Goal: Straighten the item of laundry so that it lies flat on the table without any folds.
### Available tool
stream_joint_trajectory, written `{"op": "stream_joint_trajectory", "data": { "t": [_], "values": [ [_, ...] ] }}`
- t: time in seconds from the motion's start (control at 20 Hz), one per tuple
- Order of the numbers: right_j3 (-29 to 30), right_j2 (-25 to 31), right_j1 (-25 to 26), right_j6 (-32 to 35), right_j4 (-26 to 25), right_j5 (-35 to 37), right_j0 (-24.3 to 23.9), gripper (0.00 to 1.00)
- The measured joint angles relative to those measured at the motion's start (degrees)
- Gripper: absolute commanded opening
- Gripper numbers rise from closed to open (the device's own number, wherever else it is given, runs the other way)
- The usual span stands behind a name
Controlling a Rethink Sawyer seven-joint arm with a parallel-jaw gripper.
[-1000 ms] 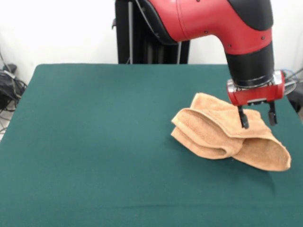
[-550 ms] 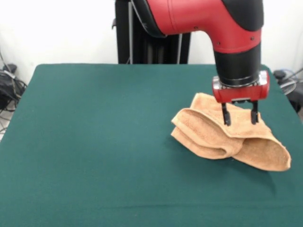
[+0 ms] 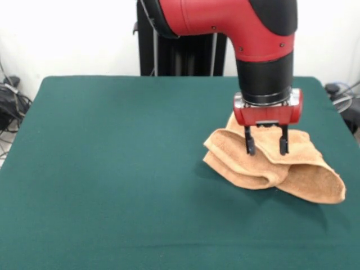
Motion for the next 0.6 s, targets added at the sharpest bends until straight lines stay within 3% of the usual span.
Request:
{"op": "stream_joint_trajectory", "data": {
  "t": [0.6],
  "values": [
    [-1.6, -0.4, 0.2, 0.0, 0.0, 0.5, 0.0, 1.0]
  ]
}}
